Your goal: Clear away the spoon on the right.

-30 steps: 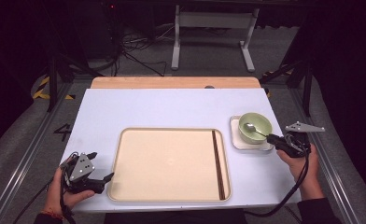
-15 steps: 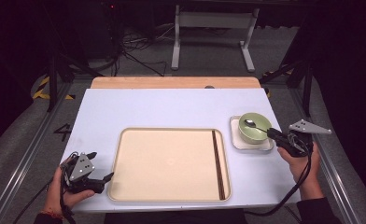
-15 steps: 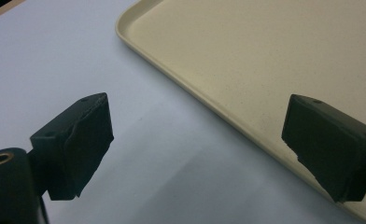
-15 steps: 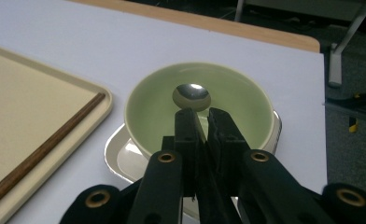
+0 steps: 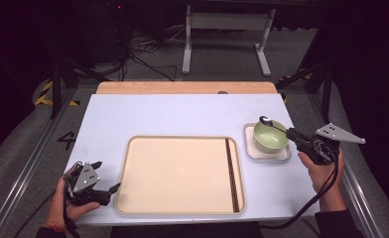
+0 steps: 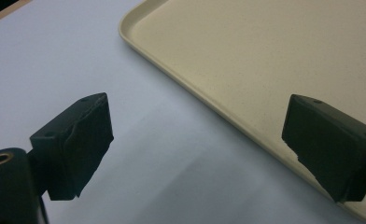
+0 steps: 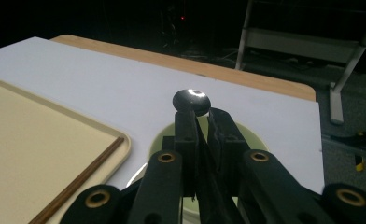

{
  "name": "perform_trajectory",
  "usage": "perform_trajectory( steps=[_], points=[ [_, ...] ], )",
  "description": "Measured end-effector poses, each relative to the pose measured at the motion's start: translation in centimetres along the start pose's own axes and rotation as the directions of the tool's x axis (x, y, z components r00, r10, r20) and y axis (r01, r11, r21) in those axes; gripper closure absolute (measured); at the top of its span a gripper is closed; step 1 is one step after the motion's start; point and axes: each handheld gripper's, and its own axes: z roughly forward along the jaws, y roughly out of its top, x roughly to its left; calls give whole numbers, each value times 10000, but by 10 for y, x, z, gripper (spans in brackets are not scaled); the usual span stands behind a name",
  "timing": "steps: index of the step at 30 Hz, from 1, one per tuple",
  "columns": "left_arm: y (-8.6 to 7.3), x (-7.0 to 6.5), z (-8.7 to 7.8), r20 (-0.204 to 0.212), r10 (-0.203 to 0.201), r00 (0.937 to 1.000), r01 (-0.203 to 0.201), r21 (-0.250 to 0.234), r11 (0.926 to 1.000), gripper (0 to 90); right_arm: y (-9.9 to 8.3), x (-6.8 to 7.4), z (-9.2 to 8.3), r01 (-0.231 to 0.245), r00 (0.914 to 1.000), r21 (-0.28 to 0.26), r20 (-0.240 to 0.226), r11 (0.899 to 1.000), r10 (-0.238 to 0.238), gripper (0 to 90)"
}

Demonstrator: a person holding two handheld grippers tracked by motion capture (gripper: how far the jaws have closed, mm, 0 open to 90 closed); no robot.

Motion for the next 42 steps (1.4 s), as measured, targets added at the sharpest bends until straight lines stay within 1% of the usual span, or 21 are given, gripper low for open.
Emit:
perform_trajectory(
  steps=[4, 8, 12, 14, 16, 19, 20, 23, 26, 32, 33, 34, 35, 37, 38, 39, 42],
  points=[
    [0, 0, 0, -9, 9, 10000, -9, 28, 10000, 95, 9, 11, -4, 195, 9994, -354, -264, 9992, -204, 833],
    [0, 0, 0, -16, 17, 10000, -17, 41, 10000, 94, 14, 22, -4, 395, 9978, -498, -505, 9980, -420, 833],
    [0, 0, 0, 6, -11, 10000, 11, 35, 10000, 94, 18, 35, 2, 577, 9942, -459, -877, 9973, -616, 833],
    [0, 0, 1, 3, -22, 10000, 22, 31, 10000, 94, 18, 40, 4, 678, 9925, -440, -993, 9967, -718, 833],
    [0, 0, 1, 3, -21, 10000, 21, 29, 10000, 94, 19, 46, 8, 728, 9891, -392, -1251, 9966, -772, 833],
    [0, 0, 1, -4, 17, 10000, -17, 43, 10000, 94, 18, 56, 15, 892, 9850, -275, -1456, 9956, -923, 833],
    [0, 0, 1, -4, 2, 10000, -2, 35, 10000, 94, 18, 60, 18, 990, 9820, -212, -1598, 9949, -1012, 833],
    [0, 0, 1, 4, 21, 10000, -21, 43, 10000, 95, 17, 70, 25, 1191, 9759, -81, -1833, 9929, -1185, 832],
    [-1, 0, 1, -7, -8, 10000, 8, 36, 10000, 94, 16, 83, 32, 1430, 9664, 66, -2170, 9897, -1381, 832],
    [-1, 0, 1, 6, 8, 10000, -8, 18, 10000, 95, 12, 102, 45, 1803, 9510, 338, -2611, 9830, -1655, 832],
    [-1, 0, 1, -2, 23, 10000, -23, 31, 10000, 95, 10, 107, 49, 1890, 9481, 431, -2683, 9810, -1708, 832],
    [-1, 0, 1, -2, 23, 10000, -23, 31, 10000, 95, 10, 107, 49, 1890, 9481, 431, -2683, 9810, -1708, 832],
    [-1, 0, 1, -4, -14, 10000, 14, 21, 10000, 95, 9, 109, 51, 1940, 9461, 476, -2731, 9798, -1741, 832],
    [-1, 0, 1, 5, -3, 10000, 3, 30, 10000, 95, 5, 119, 59, 2100, 9400, 677, -2884, 9754, -1823, 832],
    [-1, 0, 1, 30, 27, 10000, -27, 26, 10000, 95, 2, 125, 64, 2244, 9354, 814, -2974, 9711, -1912, 832],
    [-1, 0, 1, 30, 27, 10000, -27, 26, 10000, 95, 2, 125, 64, 2244, 9354, 814, -2974, 9711, -1912, 832],
    [-1, -1, 0, 33, 50, 10000, -50, 22, 10000, 95, -3, 137, 73, 2551, 9243, 1050, -3184, 9612, -2105, 832]
  ],
)
